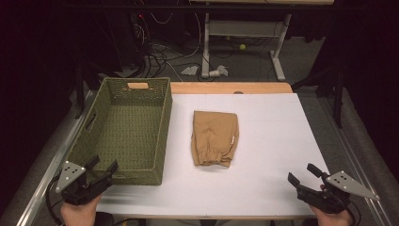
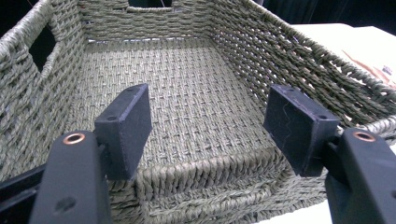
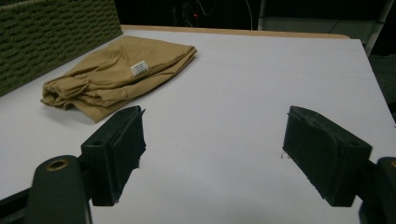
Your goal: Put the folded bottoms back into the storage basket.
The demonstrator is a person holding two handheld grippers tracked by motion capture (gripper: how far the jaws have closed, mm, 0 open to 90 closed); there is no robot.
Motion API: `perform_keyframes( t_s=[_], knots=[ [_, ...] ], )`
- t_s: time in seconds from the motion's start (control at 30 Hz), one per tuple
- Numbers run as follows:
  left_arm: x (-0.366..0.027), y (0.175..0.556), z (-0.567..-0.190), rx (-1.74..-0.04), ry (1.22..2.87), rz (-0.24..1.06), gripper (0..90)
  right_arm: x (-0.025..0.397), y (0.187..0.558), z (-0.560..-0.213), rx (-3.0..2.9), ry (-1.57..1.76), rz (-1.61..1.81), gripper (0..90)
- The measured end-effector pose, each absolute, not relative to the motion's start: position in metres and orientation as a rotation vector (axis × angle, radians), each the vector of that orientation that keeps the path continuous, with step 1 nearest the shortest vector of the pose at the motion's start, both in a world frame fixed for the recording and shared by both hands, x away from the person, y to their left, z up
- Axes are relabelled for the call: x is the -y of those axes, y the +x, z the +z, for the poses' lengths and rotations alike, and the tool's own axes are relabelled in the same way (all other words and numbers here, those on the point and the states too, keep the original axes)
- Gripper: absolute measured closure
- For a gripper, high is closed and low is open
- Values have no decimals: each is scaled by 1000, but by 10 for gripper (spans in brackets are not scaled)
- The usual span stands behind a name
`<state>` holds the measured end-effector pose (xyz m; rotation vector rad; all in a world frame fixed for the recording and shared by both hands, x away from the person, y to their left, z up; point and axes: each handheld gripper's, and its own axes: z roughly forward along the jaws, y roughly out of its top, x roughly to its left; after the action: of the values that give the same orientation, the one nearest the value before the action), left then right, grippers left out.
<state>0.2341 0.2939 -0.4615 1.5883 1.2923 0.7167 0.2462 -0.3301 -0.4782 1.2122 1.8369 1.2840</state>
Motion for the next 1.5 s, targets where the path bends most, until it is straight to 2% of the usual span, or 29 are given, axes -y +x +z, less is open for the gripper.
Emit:
perform_keyframes(
  t_s=[0.37, 0.7, 1.5],
  knots=[
    [-298, 236, -462, -1298, 1575, 666, 283, 329, 246, -478, -1833, 1218, 1293, 215],
    [-290, 236, -459, -1273, 1606, 698, 265, 329, 247, -478, -1832, 1226, 1313, 214],
    [-276, 244, -454, -1218, 1625, 679, 258, 330, 248, -479, -1849, 1232, 1322, 216]
  ],
)
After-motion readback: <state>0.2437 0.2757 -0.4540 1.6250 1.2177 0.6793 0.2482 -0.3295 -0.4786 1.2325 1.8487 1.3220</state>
